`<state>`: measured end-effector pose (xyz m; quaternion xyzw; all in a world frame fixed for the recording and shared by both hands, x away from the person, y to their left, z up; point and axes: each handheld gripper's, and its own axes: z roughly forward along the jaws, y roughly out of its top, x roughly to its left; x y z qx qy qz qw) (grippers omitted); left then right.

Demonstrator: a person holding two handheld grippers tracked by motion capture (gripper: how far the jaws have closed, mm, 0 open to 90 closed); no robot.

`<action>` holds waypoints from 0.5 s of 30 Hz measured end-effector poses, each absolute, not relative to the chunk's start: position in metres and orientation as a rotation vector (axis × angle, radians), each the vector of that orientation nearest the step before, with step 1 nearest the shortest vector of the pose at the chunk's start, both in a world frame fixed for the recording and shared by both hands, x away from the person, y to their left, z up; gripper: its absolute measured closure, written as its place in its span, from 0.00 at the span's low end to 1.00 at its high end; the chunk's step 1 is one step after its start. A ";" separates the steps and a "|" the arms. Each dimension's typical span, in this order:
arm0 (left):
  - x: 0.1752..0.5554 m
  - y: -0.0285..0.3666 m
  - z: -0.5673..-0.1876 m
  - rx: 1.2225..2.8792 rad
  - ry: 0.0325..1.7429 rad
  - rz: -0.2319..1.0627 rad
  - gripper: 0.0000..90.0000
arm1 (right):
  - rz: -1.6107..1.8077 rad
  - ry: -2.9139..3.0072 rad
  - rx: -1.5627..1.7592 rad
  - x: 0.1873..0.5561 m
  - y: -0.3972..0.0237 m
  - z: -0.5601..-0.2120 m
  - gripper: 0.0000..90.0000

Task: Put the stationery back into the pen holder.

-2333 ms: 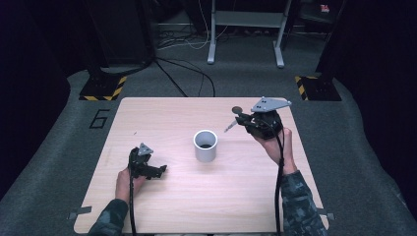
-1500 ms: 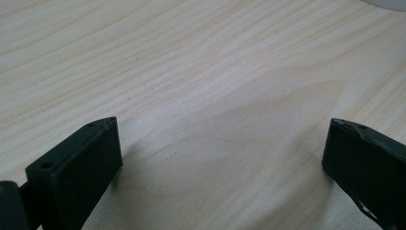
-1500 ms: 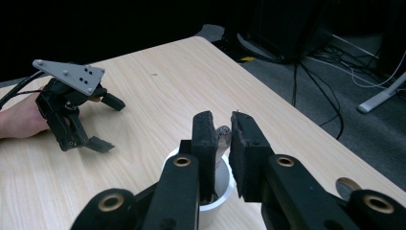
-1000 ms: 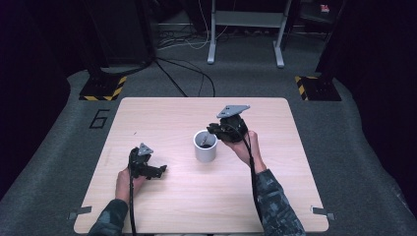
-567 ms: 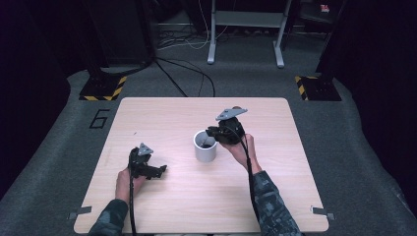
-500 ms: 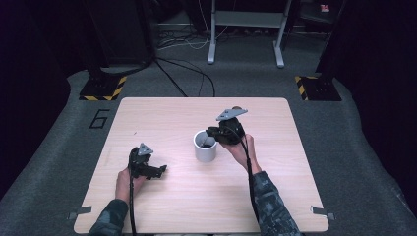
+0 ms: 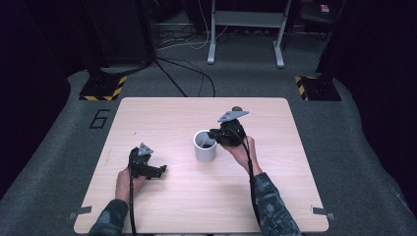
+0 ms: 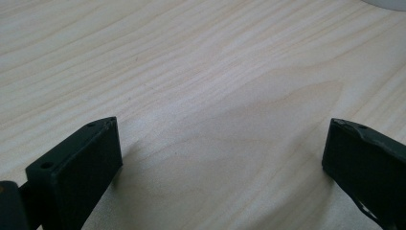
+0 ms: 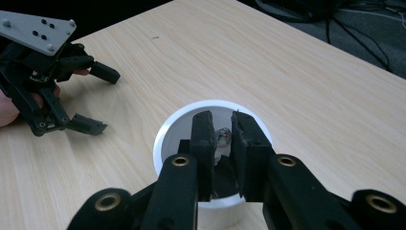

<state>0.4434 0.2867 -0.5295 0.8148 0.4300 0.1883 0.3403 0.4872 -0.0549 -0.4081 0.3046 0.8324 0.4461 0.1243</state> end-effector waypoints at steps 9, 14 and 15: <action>0.443 0.287 -0.529 2.120 1.119 0.490 0.00 | 1.216 2.473 0.900 0.484 -0.063 -0.414 0.83; 0.444 0.286 -0.530 2.115 1.122 0.494 0.00 | 1.197 2.491 0.917 0.483 -0.063 -0.416 0.70; 0.444 0.286 -0.530 2.114 1.122 0.494 0.00 | 1.191 2.493 0.923 0.483 -0.064 -0.415 0.65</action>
